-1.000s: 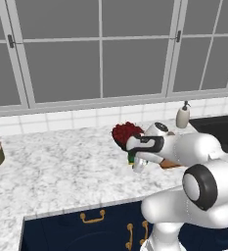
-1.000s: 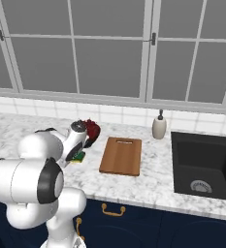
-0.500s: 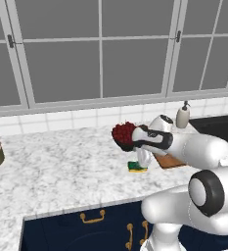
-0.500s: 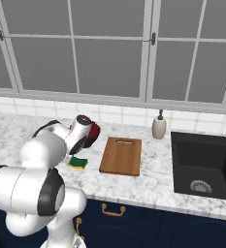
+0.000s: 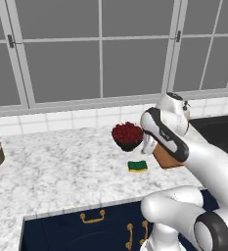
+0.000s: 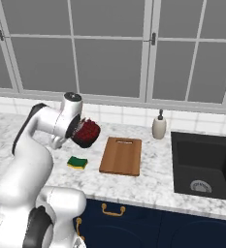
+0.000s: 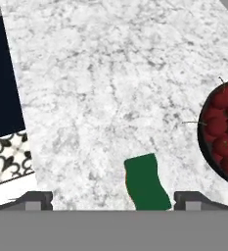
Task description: Pick up the sponge from the counter and clean the cutting board by briefly scrubbing or pressing down on the cutting board. Once finished, release the sponge.
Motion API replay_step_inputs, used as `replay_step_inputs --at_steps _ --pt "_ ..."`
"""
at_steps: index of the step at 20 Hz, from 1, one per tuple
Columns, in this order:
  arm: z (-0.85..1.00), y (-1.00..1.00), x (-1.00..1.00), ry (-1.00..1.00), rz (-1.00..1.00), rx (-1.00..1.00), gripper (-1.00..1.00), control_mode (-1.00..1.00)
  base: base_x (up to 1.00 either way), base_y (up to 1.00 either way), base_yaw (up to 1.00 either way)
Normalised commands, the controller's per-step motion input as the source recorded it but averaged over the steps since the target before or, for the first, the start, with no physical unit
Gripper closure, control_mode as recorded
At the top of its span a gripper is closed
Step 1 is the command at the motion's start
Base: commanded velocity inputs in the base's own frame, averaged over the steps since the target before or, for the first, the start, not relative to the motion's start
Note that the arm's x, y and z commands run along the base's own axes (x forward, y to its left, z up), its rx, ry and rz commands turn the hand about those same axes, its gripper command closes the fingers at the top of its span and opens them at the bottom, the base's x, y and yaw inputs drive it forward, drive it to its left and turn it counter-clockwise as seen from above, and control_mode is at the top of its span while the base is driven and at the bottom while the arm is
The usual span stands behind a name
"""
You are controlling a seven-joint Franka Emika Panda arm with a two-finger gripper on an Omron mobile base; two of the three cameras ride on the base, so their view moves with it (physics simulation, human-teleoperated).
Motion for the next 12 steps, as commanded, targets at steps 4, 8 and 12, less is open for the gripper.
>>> replay_step_inputs --at_steps 4,8,12 --pt "0.7 -0.02 -1.0 0.08 -0.49 0.03 -1.0 -1.0 0.0 0.0 0.0" --pt "0.56 -0.16 -1.0 0.03 -0.46 0.06 -1.0 -1.0 0.0 0.0 0.0" --pt "0.58 -0.19 -1.0 0.01 -0.45 0.06 -1.0 -1.0 0.0 0.0 0.0"
